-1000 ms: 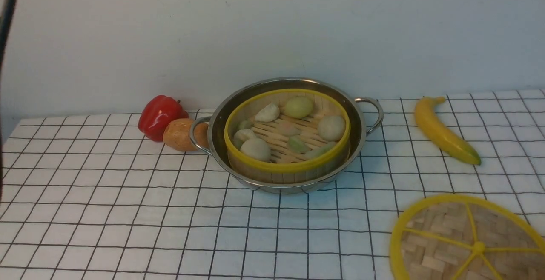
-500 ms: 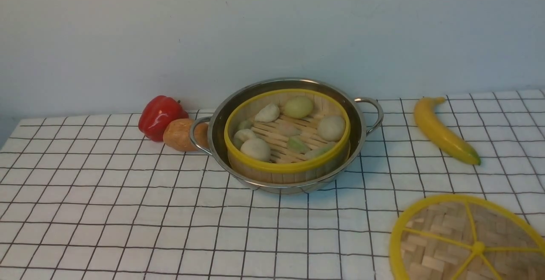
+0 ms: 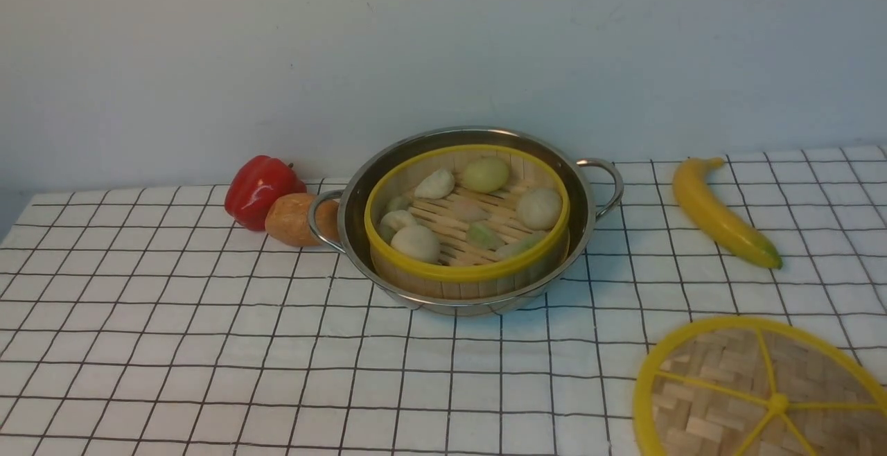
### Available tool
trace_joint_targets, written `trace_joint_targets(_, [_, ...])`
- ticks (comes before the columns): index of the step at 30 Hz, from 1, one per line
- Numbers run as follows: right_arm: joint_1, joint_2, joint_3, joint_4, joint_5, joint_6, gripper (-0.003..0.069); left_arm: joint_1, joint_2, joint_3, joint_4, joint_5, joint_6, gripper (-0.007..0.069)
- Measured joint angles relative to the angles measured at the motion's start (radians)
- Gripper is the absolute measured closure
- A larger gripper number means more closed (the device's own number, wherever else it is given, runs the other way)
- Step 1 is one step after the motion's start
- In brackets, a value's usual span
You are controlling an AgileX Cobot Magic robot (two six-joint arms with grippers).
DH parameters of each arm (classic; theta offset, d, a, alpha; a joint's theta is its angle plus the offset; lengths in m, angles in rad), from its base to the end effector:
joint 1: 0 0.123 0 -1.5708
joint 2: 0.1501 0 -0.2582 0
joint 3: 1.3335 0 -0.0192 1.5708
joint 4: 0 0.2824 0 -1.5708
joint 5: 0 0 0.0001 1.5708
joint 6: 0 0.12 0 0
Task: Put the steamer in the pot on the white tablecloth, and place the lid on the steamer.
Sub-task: 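Move the gripper down to the bamboo steamer lid and grasp its center knob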
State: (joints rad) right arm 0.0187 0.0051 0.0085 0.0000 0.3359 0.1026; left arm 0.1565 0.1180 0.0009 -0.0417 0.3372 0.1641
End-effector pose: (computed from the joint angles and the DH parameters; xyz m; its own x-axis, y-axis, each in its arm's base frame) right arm 0.1410 0.0026 0.1716 -0.2598 0.0976 -0.9607 0.0080 0.9951 0.0989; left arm 0.1443 0.0211 0.1583 -0.3710 0.0674 -0.9262 -0.0977 0.9890 0.1111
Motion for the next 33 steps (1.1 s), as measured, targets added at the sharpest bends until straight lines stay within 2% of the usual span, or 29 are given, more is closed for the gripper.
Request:
trace_joint_targets(10, [0.0, 0.0, 0.0, 0.0, 0.0, 0.0, 0.0416, 0.0, -0.113, 0.007, -0.001, -0.012, -0.007, 0.0384])
trace_joint_targets(15, [0.0, 0.0, 0.0, 0.0, 0.0, 0.0, 0.0416, 0.0, -0.117, 0.007, -0.002, -0.012, -0.069, 0.0384])
trace_joint_targets(21, [0.0, 0.0, 0.0, 0.0, 0.0, 0.0, 0.0416, -0.001, -0.117, 0.007, -0.003, -0.01, -0.085, 0.0384])
trace_joint_targets(29, [0.0, 0.0, 0.0, 0.0, 0.0, 0.0, 0.0416, -0.092, -0.117, 0.007, -0.004, -0.009, -0.09, 0.0384])
trace_joint_targets(33, [0.0, 0.0, 0.0, 0.0, 0.0, 0.0, 0.0416, -0.092, -0.118, 0.007, -0.004, -0.009, -0.09, 0.0383])
